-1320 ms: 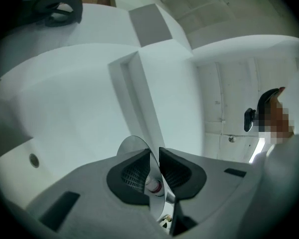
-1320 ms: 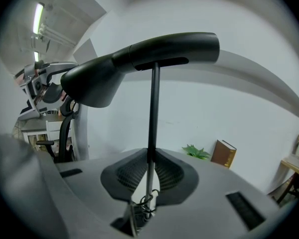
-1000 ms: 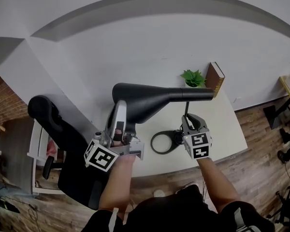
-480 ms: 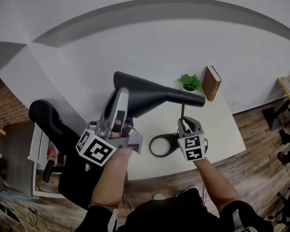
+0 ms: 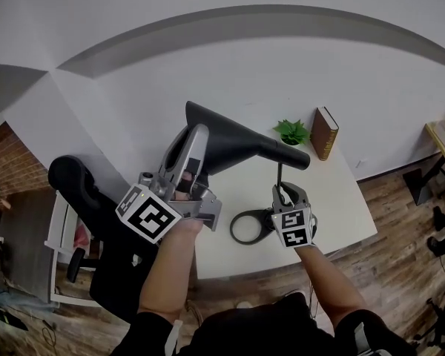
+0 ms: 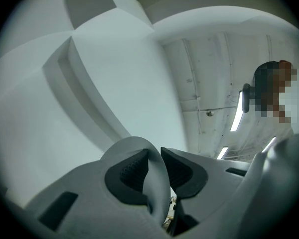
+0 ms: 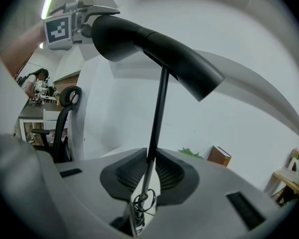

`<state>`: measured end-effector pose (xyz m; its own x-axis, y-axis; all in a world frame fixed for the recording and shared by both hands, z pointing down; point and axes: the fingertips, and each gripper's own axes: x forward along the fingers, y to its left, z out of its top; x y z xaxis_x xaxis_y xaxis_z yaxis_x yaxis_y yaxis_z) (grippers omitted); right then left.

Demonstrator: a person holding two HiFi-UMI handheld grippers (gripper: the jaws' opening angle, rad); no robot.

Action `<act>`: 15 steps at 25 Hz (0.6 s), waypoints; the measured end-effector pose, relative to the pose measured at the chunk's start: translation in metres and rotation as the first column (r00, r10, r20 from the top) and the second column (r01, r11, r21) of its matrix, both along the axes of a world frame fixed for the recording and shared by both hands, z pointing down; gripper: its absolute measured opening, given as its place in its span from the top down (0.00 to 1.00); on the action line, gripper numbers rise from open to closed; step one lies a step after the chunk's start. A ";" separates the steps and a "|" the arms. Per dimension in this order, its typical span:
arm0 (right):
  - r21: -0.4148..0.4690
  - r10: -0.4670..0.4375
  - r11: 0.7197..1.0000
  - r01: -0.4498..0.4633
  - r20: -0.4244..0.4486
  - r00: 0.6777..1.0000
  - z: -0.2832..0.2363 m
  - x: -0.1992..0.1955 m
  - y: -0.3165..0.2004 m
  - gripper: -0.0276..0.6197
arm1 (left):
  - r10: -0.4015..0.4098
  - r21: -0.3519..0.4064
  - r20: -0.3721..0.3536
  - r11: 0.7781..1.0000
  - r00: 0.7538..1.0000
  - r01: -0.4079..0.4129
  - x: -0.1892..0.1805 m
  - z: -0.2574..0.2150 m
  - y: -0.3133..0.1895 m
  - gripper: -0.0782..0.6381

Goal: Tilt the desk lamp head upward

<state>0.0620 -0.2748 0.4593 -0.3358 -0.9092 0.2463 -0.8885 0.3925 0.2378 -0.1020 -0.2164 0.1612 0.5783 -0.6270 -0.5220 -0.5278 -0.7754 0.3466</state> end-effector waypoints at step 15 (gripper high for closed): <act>0.092 -0.057 0.995 0.040 0.189 0.980 -0.066 0.017 0.045 0.78 | -0.258 0.135 0.181 0.962 0.949 0.236 -0.030 0.017 0.038 0.55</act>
<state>0.0789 -0.2294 0.3935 -0.4135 -0.9057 0.0932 -0.9011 0.4218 0.1009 -0.1317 -0.1789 0.1783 0.5100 -0.7080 -0.4885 -0.7565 -0.6394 0.1370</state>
